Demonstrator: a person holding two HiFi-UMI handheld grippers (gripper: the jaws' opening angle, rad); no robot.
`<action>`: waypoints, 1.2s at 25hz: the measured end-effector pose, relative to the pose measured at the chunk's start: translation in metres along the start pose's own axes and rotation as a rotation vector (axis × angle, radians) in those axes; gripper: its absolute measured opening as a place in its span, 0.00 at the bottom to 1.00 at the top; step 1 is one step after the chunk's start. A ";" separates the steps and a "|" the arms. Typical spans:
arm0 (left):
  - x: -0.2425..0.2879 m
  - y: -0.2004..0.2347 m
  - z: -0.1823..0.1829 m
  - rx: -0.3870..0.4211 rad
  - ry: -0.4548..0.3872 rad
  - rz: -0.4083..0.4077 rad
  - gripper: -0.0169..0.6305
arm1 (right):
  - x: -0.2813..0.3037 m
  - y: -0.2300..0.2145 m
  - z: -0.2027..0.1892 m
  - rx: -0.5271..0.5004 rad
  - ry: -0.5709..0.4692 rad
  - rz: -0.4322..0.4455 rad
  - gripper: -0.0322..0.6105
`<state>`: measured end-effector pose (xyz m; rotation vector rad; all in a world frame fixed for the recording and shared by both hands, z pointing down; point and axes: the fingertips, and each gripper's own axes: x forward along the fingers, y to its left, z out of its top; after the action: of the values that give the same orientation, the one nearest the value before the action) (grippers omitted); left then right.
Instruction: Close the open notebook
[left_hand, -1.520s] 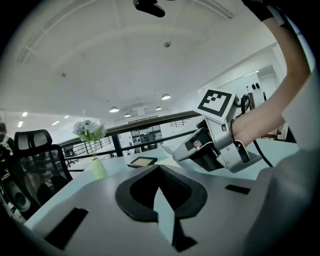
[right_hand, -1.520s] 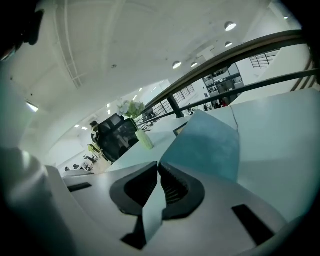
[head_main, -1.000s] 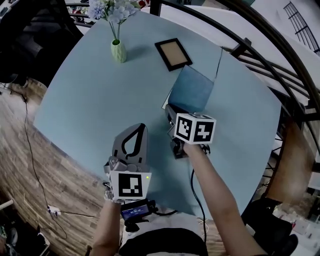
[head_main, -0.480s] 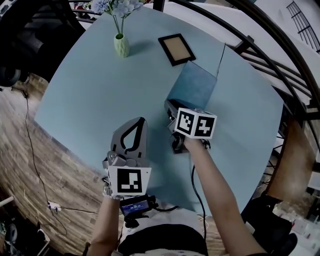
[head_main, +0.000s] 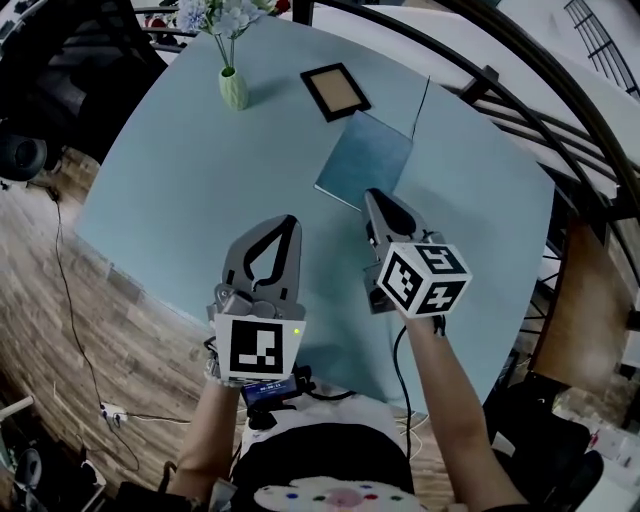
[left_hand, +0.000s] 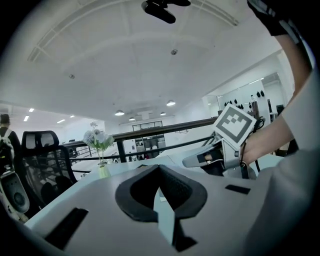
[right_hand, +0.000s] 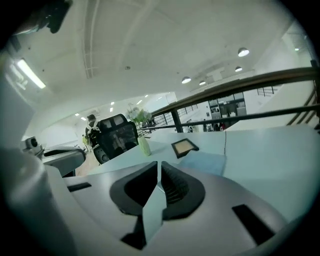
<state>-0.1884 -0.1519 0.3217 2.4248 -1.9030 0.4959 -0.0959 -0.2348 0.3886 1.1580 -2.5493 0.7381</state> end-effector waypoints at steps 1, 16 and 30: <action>-0.002 -0.005 0.006 0.005 -0.009 -0.010 0.05 | -0.013 0.001 0.005 -0.038 -0.016 -0.009 0.12; -0.047 -0.055 0.073 0.041 -0.114 -0.095 0.05 | -0.174 0.010 0.032 -0.309 -0.187 -0.146 0.12; -0.070 -0.067 0.077 0.064 -0.098 -0.104 0.05 | -0.220 0.030 0.033 -0.397 -0.219 -0.145 0.11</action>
<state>-0.1209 -0.0843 0.2428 2.6189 -1.8099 0.4484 0.0252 -0.0966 0.2595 1.3196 -2.5808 0.0644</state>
